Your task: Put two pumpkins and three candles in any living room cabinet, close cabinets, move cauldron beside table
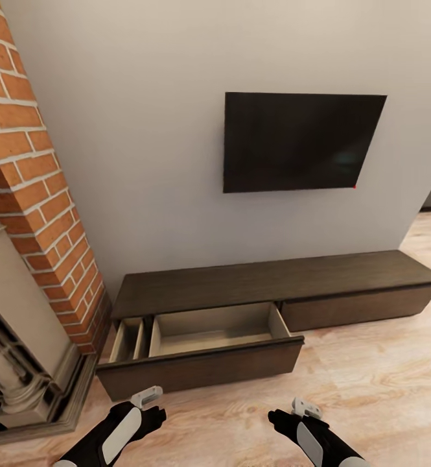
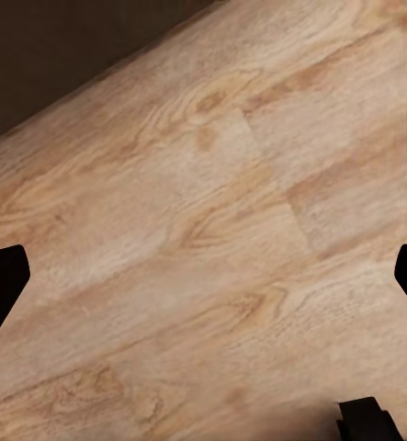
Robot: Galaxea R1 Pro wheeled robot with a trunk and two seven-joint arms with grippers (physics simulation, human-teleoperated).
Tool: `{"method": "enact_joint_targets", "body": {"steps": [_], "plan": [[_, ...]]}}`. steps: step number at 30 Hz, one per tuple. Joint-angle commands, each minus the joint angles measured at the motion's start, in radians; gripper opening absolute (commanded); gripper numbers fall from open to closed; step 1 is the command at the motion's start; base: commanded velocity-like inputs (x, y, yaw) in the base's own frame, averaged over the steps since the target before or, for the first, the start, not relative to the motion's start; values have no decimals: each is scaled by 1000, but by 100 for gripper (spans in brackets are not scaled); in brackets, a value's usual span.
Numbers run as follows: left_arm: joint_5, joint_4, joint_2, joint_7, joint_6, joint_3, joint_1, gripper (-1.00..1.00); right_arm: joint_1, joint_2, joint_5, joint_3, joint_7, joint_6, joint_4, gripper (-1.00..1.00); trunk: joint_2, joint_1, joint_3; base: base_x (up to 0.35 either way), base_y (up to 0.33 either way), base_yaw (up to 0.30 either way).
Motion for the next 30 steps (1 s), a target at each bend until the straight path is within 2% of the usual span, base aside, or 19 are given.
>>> {"method": "enact_joint_targets", "body": {"steps": [1,10,19,30], "plan": [[10,-3,2,10,1,-7,-1,100,0,1,-4,-4,-4,6,-2,100,-1,0,-1,0,0,-279],[8,-3,-1,9,1,-7,0,100,0,1,-5,-4,-4,6,-2,100,-1,0,-1,-9,0,-280],[8,-8,-1,7,1,-6,0,100,-1,0,-5,-4,-1,7,-2,100,-1,0,-1,-235,0,-280],[8,-9,1,8,0,-5,0,100,-1,-1,-5,-5,-1,7,-2,100,-1,0,-1,-33,0,-280]]}}
